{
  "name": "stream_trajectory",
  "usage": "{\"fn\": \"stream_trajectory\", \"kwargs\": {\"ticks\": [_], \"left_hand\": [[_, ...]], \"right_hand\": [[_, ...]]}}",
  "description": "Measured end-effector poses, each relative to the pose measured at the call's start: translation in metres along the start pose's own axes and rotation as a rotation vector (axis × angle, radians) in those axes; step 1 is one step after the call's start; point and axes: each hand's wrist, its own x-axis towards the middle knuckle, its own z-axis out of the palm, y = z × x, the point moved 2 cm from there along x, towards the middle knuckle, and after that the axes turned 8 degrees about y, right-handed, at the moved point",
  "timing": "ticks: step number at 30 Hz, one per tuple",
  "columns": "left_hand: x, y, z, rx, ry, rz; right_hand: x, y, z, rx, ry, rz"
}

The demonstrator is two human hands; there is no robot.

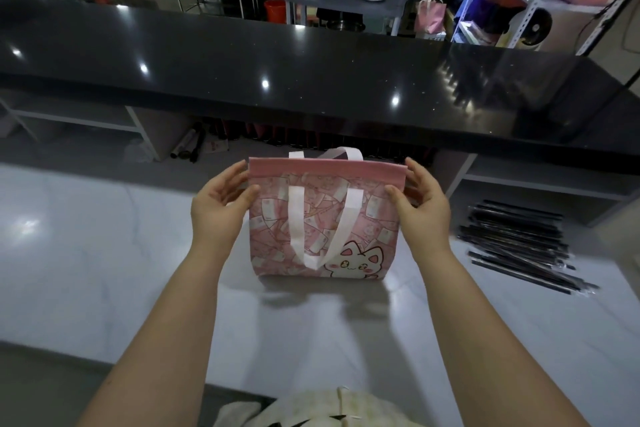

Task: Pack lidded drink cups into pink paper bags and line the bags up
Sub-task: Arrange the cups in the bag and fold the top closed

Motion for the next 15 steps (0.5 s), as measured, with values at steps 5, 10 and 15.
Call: {"fn": "stream_trajectory", "kwargs": {"ticks": [5,10,15], "left_hand": [[-0.033,-0.040,-0.022,0.007,-0.043,-0.171],[-0.057,-0.071,-0.041,0.078,-0.016,-0.292],[-0.072,-0.084,-0.048,0.106,0.000,-0.324]], "right_hand": [[-0.023,0.034,-0.019,0.108,-0.115,0.099],[-0.057,0.070,-0.036,0.062,-0.151,0.257],[-0.072,0.079,-0.035,0.084,-0.084,0.277]]}}
